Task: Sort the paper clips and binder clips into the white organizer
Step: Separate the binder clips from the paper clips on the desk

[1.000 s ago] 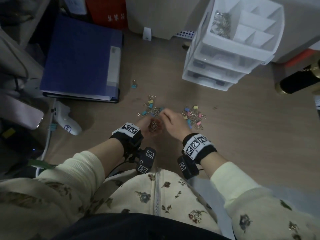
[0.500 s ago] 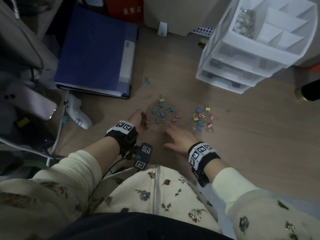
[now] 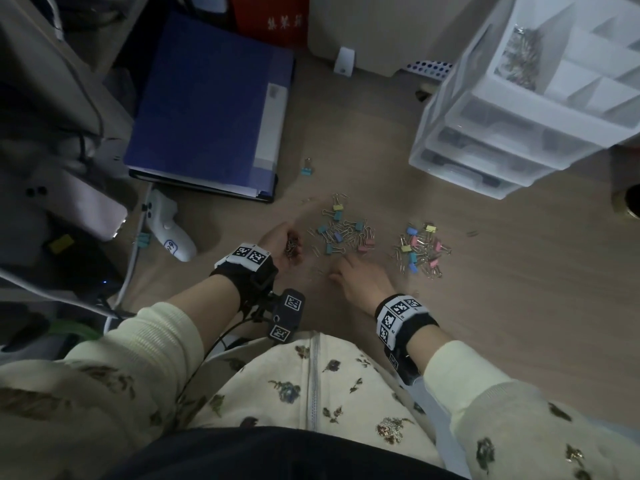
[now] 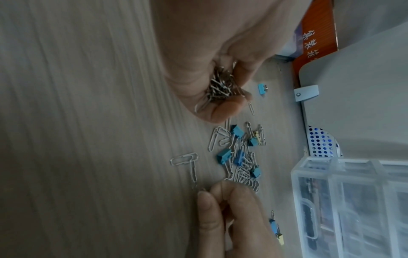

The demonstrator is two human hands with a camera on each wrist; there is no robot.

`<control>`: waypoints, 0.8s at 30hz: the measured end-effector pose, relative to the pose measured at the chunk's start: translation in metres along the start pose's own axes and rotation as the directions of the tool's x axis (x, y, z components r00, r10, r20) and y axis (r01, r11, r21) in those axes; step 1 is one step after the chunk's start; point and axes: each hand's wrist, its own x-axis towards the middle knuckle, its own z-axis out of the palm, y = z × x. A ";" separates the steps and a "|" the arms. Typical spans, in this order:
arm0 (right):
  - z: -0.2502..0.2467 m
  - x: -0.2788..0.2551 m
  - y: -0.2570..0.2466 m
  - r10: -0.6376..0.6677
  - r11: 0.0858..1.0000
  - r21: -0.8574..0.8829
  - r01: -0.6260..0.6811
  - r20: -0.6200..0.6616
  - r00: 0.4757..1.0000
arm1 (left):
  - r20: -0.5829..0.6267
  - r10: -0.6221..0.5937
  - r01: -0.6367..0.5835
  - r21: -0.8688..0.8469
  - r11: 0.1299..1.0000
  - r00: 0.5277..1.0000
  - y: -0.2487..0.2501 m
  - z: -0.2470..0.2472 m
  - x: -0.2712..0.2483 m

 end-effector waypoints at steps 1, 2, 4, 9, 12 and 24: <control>-0.002 0.001 -0.004 0.012 1.000 0.015 -0.012 0.001 1.000 | 0.000 0.001 -0.001 0.005 1.000 1.000 0.000 -0.001 0.001; -0.005 0.002 -0.009 0.033 0.998 0.046 -0.033 0.013 0.999 | 0.002 0.004 -0.004 0.009 1.000 1.000 0.001 -0.002 0.001; -0.009 0.007 -0.017 0.087 0.985 0.141 -0.094 0.053 0.995 | 0.004 0.005 -0.005 0.010 1.000 1.000 0.001 -0.003 0.002; -0.012 0.011 -0.025 0.157 0.948 0.273 -0.165 0.052 0.986 | 0.003 0.007 -0.007 0.023 1.000 1.000 0.005 -0.006 0.002; -0.010 0.010 -0.028 0.199 0.946 0.249 -0.208 0.062 0.978 | 0.008 0.002 -0.002 0.029 1.000 1.000 0.005 -0.008 0.002; -0.008 0.009 -0.063 0.356 0.926 0.101 -0.362 0.075 0.931 | 0.036 -0.014 0.011 0.067 0.998 0.999 0.002 -0.012 -0.002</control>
